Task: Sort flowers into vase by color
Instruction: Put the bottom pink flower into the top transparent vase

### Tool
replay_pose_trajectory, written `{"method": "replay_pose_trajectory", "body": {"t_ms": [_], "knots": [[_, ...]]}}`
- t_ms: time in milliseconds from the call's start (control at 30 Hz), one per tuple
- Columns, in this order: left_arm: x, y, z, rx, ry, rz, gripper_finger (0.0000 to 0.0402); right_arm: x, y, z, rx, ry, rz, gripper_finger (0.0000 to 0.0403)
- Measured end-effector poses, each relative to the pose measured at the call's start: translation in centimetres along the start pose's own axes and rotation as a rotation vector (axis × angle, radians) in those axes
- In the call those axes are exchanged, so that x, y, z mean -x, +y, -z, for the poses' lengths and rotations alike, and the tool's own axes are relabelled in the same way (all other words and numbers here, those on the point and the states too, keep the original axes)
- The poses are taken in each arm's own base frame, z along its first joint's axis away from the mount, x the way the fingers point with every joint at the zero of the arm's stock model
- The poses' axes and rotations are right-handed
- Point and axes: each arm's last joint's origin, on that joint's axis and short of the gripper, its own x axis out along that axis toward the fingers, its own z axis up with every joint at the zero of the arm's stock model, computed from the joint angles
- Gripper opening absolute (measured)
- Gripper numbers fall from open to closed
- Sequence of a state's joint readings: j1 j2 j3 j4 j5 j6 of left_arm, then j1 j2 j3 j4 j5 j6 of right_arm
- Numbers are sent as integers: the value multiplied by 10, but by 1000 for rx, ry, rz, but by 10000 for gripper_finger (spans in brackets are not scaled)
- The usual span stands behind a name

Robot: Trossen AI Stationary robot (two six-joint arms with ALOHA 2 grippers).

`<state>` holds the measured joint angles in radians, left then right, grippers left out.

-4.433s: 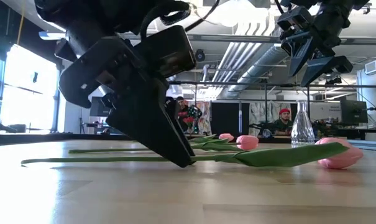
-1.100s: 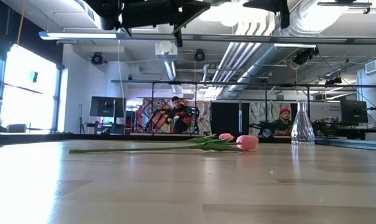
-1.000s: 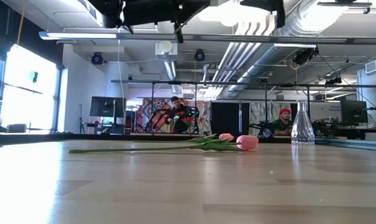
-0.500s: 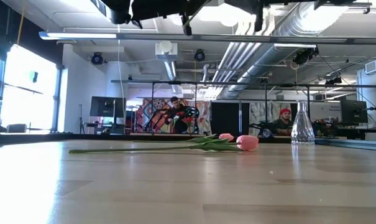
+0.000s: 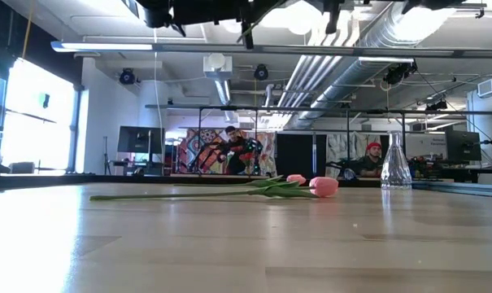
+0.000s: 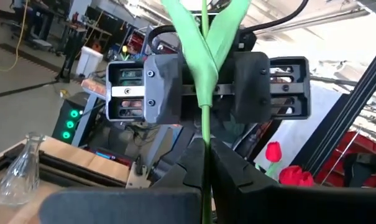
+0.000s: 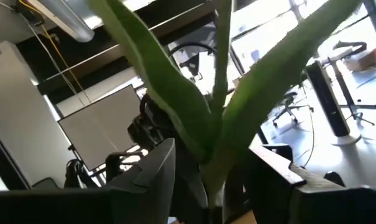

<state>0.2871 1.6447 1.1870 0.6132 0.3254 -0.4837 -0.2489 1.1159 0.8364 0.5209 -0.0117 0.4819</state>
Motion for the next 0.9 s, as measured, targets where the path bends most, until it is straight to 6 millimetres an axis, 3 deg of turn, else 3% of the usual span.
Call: {"method": "replay_pose_trajectory", "body": {"t_ms": [233, 667, 900], "knots": [[0, 1, 1, -12, 6, -18, 0, 6, 0, -7, 3, -17, 33, 154], [-2, 5, 6, -3, 24, -48, 0, 10, -5, -7, 11, 33, 60, 15], [-1, 8, 7, -23, 6, -128, 38, 25, -10, -12, 55, 94, 147, 5]]}}
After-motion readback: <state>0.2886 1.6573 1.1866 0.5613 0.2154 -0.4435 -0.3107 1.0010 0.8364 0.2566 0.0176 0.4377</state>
